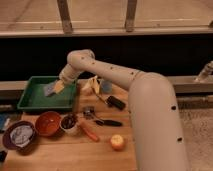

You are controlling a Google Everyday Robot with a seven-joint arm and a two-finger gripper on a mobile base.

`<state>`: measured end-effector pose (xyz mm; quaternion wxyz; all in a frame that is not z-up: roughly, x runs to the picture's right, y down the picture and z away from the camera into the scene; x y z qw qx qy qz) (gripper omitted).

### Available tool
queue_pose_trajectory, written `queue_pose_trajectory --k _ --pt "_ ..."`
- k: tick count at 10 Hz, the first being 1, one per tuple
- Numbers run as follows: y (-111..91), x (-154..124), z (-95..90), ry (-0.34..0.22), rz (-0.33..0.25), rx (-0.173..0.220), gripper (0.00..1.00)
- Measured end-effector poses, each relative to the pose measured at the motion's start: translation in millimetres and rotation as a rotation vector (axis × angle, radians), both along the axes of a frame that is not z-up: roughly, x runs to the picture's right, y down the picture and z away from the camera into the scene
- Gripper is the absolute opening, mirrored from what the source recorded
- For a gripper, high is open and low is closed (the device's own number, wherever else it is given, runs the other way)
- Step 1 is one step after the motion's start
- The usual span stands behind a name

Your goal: Place sponge in tray

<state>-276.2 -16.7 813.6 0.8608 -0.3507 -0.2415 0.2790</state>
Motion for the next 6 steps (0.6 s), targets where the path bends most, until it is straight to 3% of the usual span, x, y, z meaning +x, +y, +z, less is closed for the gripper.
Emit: queue_pose_trajectory --k 3,6 --pt "-2 -22 8.5 -0.087 -0.027 0.003 0.03" --pt "-2 -26 6.4 -0.109 -0.038 0.016 0.01"
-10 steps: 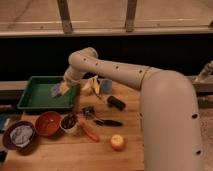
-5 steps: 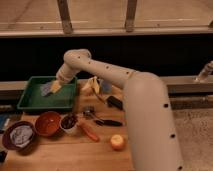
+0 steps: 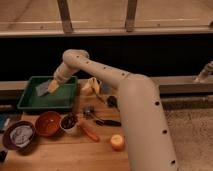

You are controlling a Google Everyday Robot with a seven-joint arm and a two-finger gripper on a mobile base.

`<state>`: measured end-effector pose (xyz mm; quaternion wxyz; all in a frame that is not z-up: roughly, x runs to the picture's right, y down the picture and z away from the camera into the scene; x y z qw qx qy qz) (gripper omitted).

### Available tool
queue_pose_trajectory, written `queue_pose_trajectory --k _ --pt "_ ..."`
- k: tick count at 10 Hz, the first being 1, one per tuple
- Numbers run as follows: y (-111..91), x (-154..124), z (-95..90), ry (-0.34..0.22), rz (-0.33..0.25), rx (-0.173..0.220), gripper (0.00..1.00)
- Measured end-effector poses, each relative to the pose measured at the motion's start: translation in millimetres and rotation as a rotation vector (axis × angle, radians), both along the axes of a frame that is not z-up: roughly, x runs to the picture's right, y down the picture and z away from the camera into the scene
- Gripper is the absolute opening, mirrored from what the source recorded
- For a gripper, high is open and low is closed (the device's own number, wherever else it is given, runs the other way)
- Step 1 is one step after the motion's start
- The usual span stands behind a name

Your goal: Place sponge in tray

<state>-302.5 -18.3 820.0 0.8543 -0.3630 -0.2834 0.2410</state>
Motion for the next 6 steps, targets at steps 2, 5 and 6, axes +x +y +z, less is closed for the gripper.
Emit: queue_pose_trajectory --k 2,5,6 --pt "0.2 0.3 0.3 0.000 0.000 0.000 0.18" --pt "0.1 0.3 0.0 0.000 0.000 0.000 0.46" --pt "0.1 0.5 0.0 0.000 0.000 0.000 0.57"
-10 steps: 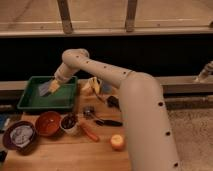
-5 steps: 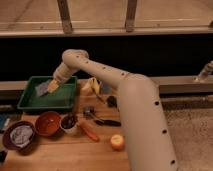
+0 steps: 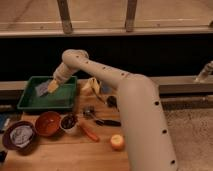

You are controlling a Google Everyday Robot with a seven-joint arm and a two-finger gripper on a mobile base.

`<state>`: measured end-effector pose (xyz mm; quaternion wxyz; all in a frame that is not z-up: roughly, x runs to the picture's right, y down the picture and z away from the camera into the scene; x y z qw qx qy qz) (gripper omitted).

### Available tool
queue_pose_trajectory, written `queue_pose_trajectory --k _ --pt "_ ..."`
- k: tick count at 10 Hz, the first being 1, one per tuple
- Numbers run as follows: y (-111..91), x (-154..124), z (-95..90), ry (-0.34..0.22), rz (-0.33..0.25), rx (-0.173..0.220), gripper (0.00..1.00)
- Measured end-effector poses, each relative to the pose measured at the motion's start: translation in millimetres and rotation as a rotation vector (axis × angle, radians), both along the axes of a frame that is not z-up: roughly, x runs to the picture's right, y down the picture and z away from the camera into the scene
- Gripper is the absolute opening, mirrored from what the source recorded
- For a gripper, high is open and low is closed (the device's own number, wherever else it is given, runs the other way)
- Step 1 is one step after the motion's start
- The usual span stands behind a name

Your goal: Place sponge in tray

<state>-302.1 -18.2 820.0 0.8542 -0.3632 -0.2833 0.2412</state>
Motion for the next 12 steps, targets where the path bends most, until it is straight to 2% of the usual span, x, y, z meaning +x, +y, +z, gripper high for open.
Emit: queue_pose_trajectory --k 2,3,12 --pt "0.0 0.8 0.4 0.001 0.000 0.000 0.76" --pt "0.0 0.6 0.3 0.001 0.000 0.000 0.80" --pt "-0.1 1.0 0.4 0.001 0.001 0.000 0.80"
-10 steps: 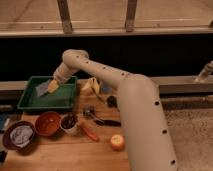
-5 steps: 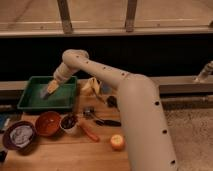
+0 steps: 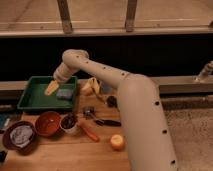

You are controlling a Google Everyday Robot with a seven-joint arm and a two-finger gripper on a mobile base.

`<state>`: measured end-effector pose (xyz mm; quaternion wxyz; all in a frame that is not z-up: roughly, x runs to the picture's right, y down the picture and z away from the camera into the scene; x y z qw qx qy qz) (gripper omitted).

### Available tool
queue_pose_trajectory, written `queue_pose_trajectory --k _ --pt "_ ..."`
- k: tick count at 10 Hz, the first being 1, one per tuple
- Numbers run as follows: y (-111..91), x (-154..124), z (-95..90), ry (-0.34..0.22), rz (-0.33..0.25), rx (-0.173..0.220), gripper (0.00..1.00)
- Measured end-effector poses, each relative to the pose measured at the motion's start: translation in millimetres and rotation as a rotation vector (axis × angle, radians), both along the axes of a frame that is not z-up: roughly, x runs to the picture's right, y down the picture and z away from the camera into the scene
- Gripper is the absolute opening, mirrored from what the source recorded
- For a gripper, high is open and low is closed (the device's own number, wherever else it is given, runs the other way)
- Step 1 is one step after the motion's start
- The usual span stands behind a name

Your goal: Place sponge in tray

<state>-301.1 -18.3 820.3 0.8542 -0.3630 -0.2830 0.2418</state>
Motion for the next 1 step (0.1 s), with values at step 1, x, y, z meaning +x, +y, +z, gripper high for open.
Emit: queue_pose_trajectory --k 1 --pt "0.0 0.0 0.0 0.000 0.000 0.000 0.80"
